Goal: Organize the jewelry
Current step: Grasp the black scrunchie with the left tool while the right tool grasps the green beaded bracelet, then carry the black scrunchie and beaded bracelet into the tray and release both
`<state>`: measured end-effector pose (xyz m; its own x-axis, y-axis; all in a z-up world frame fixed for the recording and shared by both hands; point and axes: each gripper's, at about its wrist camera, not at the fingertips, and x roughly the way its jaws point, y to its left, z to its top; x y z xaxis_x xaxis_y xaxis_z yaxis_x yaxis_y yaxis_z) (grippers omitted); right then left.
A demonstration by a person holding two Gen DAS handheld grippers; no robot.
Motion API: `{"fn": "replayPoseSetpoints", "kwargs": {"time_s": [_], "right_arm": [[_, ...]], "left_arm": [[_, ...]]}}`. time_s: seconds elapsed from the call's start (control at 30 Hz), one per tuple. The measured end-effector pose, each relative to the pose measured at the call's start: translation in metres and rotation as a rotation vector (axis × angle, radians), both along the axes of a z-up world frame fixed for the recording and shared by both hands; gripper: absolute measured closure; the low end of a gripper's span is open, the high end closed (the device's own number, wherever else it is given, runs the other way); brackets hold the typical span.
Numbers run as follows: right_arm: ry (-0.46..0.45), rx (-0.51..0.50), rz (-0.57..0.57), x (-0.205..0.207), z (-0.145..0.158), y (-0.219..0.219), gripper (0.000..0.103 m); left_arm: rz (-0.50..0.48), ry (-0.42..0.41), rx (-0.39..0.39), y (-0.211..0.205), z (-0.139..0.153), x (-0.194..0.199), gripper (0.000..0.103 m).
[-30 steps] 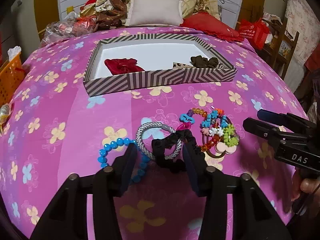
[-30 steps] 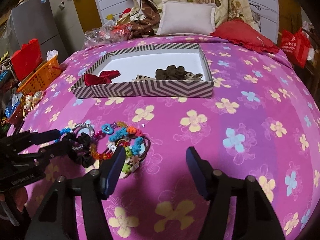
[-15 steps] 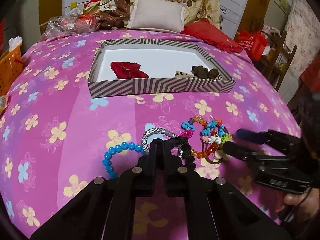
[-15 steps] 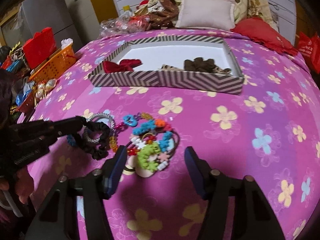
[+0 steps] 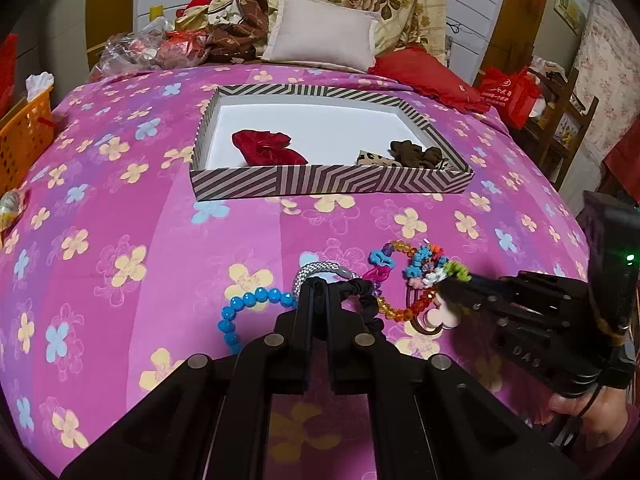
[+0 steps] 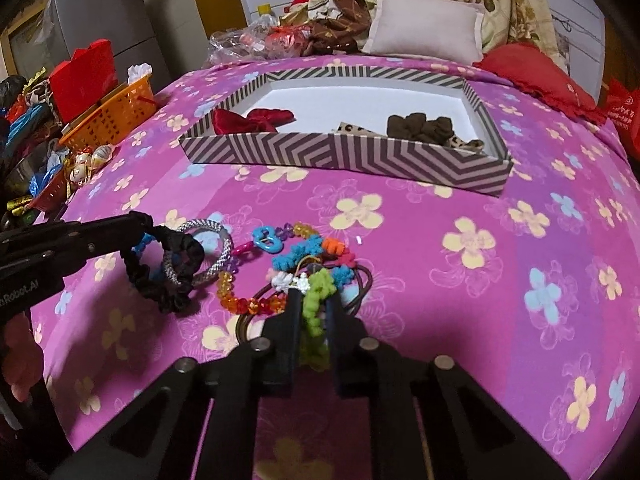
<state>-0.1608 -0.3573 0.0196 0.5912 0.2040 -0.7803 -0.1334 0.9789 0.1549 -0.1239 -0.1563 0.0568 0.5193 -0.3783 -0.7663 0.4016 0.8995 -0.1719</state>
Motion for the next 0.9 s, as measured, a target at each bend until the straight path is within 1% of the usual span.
{"fn": "replayPoseSetpoints", "kwargs": {"time_s": [0.3,0.57,0.9], "right_arm": [[-0.061,0.097,-0.018,-0.005,0.029,-0.012,0.092],[-0.112,0.096,-0.015,-0.007,0.053,-0.011,0.092],[-0.155,0.095,-0.012,-0.006,0.077,-0.013,0.092]], "left_arm": [[0.01,-0.022,-0.011,0.002,0.014,-0.001,0.103],[0.017,-0.03,-0.011,0.001,0.022,-0.001,0.103],[0.025,-0.065,-0.008,0.002,0.042,-0.001,0.103]]}}
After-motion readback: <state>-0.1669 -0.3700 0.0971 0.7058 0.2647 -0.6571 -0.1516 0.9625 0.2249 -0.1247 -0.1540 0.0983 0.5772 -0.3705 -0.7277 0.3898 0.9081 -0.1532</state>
